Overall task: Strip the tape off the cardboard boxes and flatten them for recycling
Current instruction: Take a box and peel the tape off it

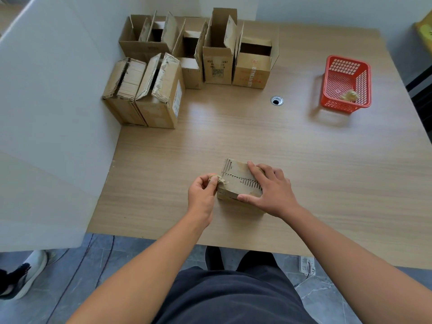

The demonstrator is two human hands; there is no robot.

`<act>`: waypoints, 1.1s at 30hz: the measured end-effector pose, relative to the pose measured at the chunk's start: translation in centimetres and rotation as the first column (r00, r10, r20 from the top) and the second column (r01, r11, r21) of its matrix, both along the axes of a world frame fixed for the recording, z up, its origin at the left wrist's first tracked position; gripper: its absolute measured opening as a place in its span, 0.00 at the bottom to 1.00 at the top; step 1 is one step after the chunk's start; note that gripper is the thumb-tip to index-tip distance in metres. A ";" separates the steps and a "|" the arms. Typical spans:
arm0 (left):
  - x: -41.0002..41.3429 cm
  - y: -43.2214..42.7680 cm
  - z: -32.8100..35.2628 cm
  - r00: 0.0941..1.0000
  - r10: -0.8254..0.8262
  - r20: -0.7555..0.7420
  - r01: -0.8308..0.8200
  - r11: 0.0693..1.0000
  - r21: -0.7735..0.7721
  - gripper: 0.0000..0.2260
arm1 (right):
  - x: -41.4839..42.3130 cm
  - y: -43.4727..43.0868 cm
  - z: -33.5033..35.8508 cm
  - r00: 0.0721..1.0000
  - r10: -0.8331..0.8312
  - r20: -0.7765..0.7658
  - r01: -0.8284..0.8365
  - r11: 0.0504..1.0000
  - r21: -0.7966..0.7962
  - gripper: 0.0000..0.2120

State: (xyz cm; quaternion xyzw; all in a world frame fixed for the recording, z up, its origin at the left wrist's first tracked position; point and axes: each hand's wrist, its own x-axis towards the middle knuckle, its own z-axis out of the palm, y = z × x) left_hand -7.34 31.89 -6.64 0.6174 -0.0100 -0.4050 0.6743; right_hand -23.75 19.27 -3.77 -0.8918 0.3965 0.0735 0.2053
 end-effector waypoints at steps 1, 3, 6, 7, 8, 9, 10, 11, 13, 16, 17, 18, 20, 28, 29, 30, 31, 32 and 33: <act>-0.2 0.4 0.0 0.985 -0.034 0.171 0.025 0.998 0.058 0.04 | 0.0 0.0 0.0 1.000 0.001 0.001 -0.001 1.000 0.000 0.50; -0.2 1.3 0.3 0.810 -0.194 0.553 0.120 0.979 0.167 0.06 | -0.1 0.1 -0.1 1.000 0.002 0.004 -0.002 1.000 -0.002 0.50; 1.2 2.2 0.6 0.614 -0.332 0.716 0.260 0.942 0.214 0.11 | -0.2 0.0 -0.1 1.000 -0.008 0.008 0.008 1.000 0.003 0.51; 1.9 2.5 0.8 0.618 -0.374 0.691 0.321 0.923 0.212 0.12 | -0.2 0.0 -0.1 1.000 -0.016 0.008 0.016 1.000 0.004 0.51; 2.5 2.6 1.0 0.638 -0.428 0.640 0.394 0.896 0.206 0.12 | -0.1 0.1 -0.1 1.000 -0.021 0.008 0.021 1.000 0.004 0.51; 3.1 2.7 1.2 0.665 -0.481 0.571 0.465 0.865 0.188 0.12 | -0.1 0.0 -0.2 1.000 -0.022 0.007 0.022 1.000 0.002 0.51; 3.5 2.8 1.3 0.692 -0.522 0.499 0.515 0.841 0.166 0.11 | -0.1 0.0 -0.2 1.000 -0.019 0.005 0.019 1.000 0.000 0.51; 3.9 2.8 1.4 0.709 -0.548 0.445 0.540 0.827 0.158 0.09 | -0.1 0.0 -0.2 1.000 -0.015 0.004 0.015 1.000 -0.001 0.51; 4.3 2.7 1.4 0.743 -0.564 0.361 0.550 0.821 0.152 0.08 | -0.1 0.0 -0.3 1.000 -0.010 0.003 0.010 1.000 -0.005 0.51; 4.2 2.5 1.5 0.786 -0.517 0.338 0.491 0.855 0.165 0.08 | -0.1 0.1 -0.3 1.000 -0.009 0.000 0.009 1.000 -0.010 0.51; 3.8 2.5 1.5 0.774 -0.493 0.396 0.454 0.869 0.195 0.08 | -0.1 0.1 -0.3 1.000 -0.010 -0.001 0.010 1.000 -0.013 0.51; 3.1 2.6 1.5 0.747 -0.470 0.470 0.408 0.883 0.234 0.09 | 0.0 0.1 -0.3 1.000 -0.010 -0.004 0.010 1.000 -0.014 0.50; 1.3 2.9 1.2 0.693 -0.425 0.582 0.310 0.905 0.292 0.13 | -0.1 0.1 -0.2 1.000 -0.015 -0.005 0.015 1.000 -0.010 0.51; 0.0 3.5 0.6 0.704 -0.350 0.618 0.253 0.936 0.243 0.23 | 0.1 0.0 -0.4 0.999 -0.049 -0.005 0.049 0.999 0.013 0.51; 0.1 3.5 0.6 0.654 -0.387 0.650 0.284 0.922 0.264 0.23 | 0.2 0.1 -0.4 0.999 -0.051 -0.007 0.051 0.999 0.013 0.51; 0.3 3.5 0.6 0.580 -0.432 0.690 0.308 0.901 0.305 0.23 | 0.1 0.1 -0.5 0.999 -0.052 -0.008 0.052 0.999 0.014 0.51; 0.6 3.4 0.6 0.484 -0.467 0.740 0.323 0.882 0.345 0.22 | 0.1 0.0 -0.5 0.999 -0.049 -0.012 0.049 0.999 0.018 0.51; 0.9 3.3 0.4 0.372 -0.480 0.794 0.333 0.868 0.369 0.21 | 0.1 -0.1 -0.5 0.999 -0.036 -0.019 0.036 0.999 0.024 0.51; 1.2 3.3 0.2 0.284 -0.470 0.836 0.344 0.864 0.369 0.20 | -0.1 -0.3 -0.5 0.999 -0.013 -0.030 0.014 0.999 0.035 0.51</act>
